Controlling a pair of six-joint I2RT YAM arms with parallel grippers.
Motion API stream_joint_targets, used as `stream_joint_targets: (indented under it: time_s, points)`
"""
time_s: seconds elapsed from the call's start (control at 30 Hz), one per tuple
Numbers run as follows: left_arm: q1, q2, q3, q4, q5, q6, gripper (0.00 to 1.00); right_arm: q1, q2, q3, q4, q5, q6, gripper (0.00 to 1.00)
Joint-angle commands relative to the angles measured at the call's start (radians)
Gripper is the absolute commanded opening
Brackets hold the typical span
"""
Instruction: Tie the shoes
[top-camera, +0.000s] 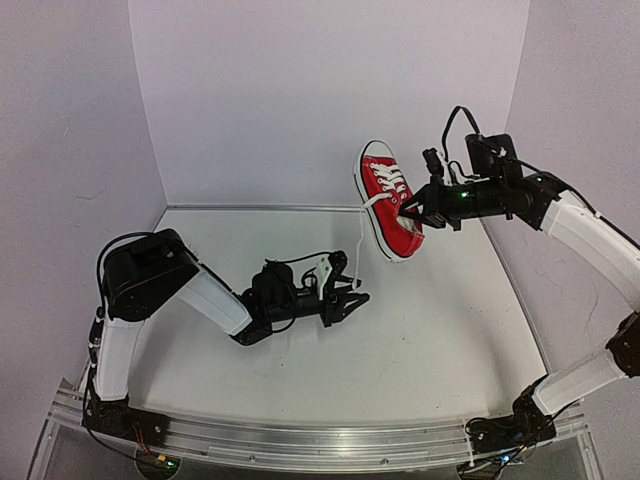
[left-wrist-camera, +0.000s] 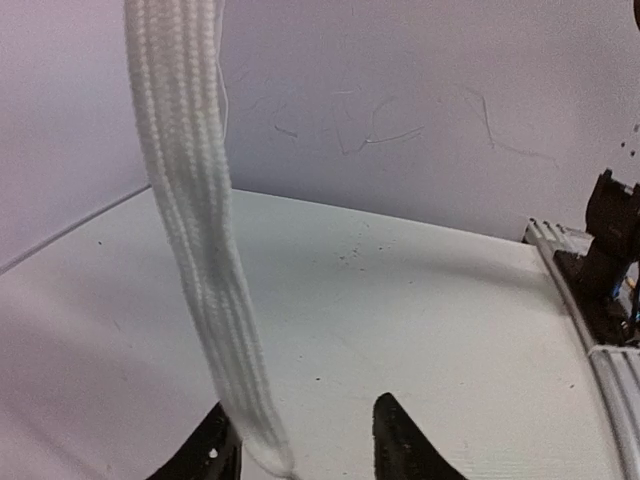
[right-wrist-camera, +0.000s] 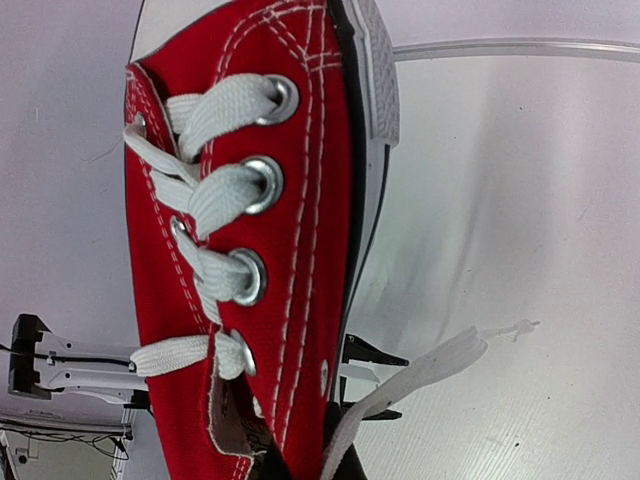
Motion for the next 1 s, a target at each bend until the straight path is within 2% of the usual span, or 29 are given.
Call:
stream_joint_targets:
  time_s: [0.0, 0.1, 0.13, 0.27, 0.4, 0.57, 0.73, 0.97]
  points:
    - [-0.002, -0.059, -0.005, 0.044, -0.07, 0.003, 0.29, 0.004, -0.042, -0.002, 0.105, -0.006, 0.01, 0.0]
    - [-0.002, -0.098, -0.035, 0.031, -0.104, -0.003, 0.05, 0.004, -0.052, -0.033, 0.105, -0.001, 0.019, 0.0]
    - [-0.003, -0.116, -0.049, 0.023, -0.115, -0.009, 0.0, 0.003, -0.058, -0.046, 0.105, 0.007, 0.022, 0.0]
    - [-0.003, -0.243, -0.149, -0.055, -0.138, -0.036, 0.0, 0.004, -0.099, -0.118, 0.109, 0.062, 0.051, 0.0]
    - [-0.005, -0.47, -0.259, -0.287, -0.132, -0.075, 0.0, 0.031, -0.135, -0.243, 0.178, 0.11, 0.128, 0.0]
    - [-0.008, -0.769, -0.356, -0.593, -0.174, -0.145, 0.0, 0.154, -0.11, -0.394, 0.303, 0.211, 0.247, 0.0]
    - [-0.01, -0.997, -0.407, -0.834, -0.248, -0.211, 0.0, 0.284, 0.005, -0.48, 0.416, 0.343, 0.37, 0.0]
    - [-0.008, -1.108, -0.432, -1.039, -0.33, -0.294, 0.0, 0.431, 0.257, -0.433, 0.57, 0.468, 0.489, 0.0]
